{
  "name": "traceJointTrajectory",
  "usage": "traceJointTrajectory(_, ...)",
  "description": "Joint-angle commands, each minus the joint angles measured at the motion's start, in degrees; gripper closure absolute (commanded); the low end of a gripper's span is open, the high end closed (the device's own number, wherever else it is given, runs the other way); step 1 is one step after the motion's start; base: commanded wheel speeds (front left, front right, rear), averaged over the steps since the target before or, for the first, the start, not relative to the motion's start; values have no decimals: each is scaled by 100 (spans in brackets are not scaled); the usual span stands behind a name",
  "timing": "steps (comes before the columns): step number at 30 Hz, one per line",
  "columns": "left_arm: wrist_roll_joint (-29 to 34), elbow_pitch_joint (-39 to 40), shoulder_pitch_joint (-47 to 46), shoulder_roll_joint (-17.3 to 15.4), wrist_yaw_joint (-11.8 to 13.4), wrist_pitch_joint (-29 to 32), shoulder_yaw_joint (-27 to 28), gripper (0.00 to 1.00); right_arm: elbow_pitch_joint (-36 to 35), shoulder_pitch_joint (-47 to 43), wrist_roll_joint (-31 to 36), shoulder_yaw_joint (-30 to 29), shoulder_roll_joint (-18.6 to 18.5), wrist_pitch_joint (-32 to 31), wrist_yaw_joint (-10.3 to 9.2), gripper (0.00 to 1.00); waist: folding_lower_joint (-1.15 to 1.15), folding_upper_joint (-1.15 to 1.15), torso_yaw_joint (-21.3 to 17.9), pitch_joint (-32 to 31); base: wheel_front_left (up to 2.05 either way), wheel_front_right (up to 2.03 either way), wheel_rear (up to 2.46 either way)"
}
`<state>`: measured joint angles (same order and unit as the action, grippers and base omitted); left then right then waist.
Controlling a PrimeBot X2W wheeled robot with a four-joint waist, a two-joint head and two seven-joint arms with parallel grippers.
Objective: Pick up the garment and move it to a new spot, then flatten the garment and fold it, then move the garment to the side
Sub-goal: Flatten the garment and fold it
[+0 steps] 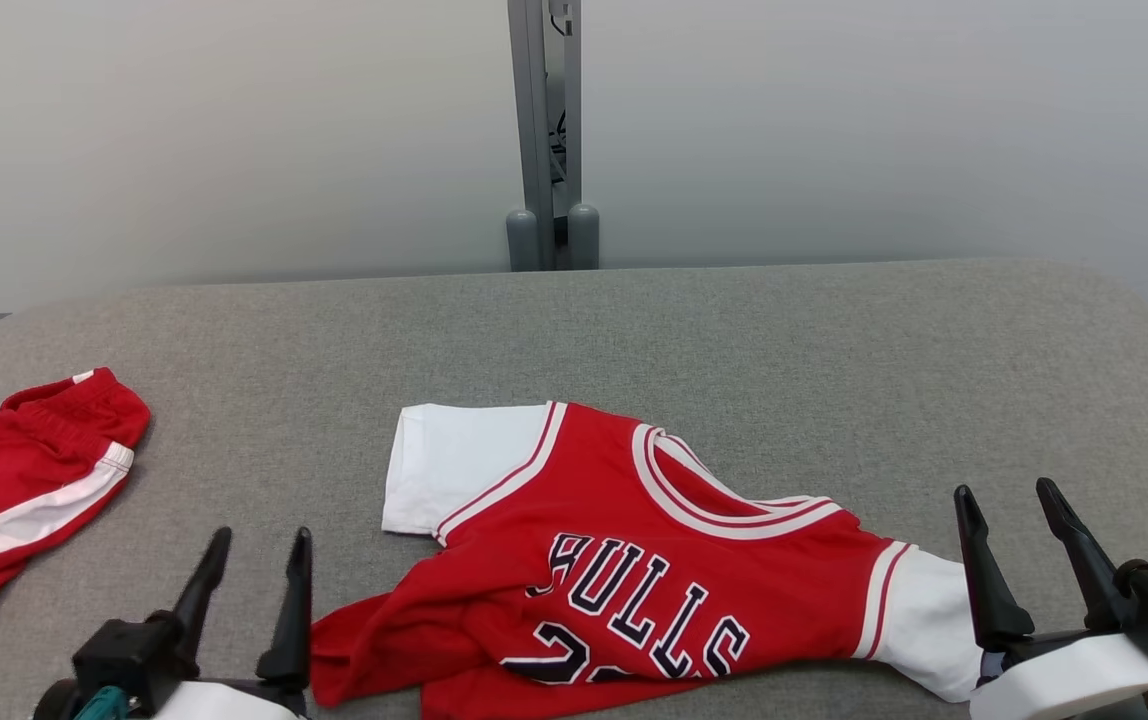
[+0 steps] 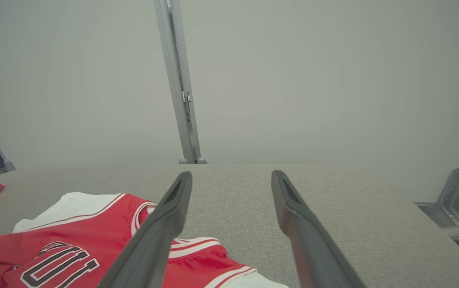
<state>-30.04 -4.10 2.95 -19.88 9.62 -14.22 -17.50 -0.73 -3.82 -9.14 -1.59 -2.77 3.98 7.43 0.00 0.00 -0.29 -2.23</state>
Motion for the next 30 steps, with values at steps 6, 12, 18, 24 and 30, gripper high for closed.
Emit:
traceJointTrajectory(6,-279,-295,-142,-16,-490,850,-525,0,31,73,-37,30,-24,33,11,0,0,0,2,89,0,0,0)
traceJointTrajectory(12,-419,-832,-318,49,-780,1216,-783,0,54,141,-41,122,-25,26,11,0,0,0,-94,185,0,0,0)
traceJointTrajectory(18,-484,-1470,-582,135,-923,1279,-839,16,59,231,-42,104,-26,50,11,0,0,0,-266,307,0,0,0)
traceJointTrajectory(24,-455,-1511,-825,48,-1004,1207,-798,100,57,269,-51,-7,-26,127,11,0,0,0,-344,409,0,0,0)
traceJointTrajectory(30,-143,-393,-904,-286,-706,1470,-830,100,68,295,-59,-135,-25,173,11,0,0,0,-262,441,0,0,0)
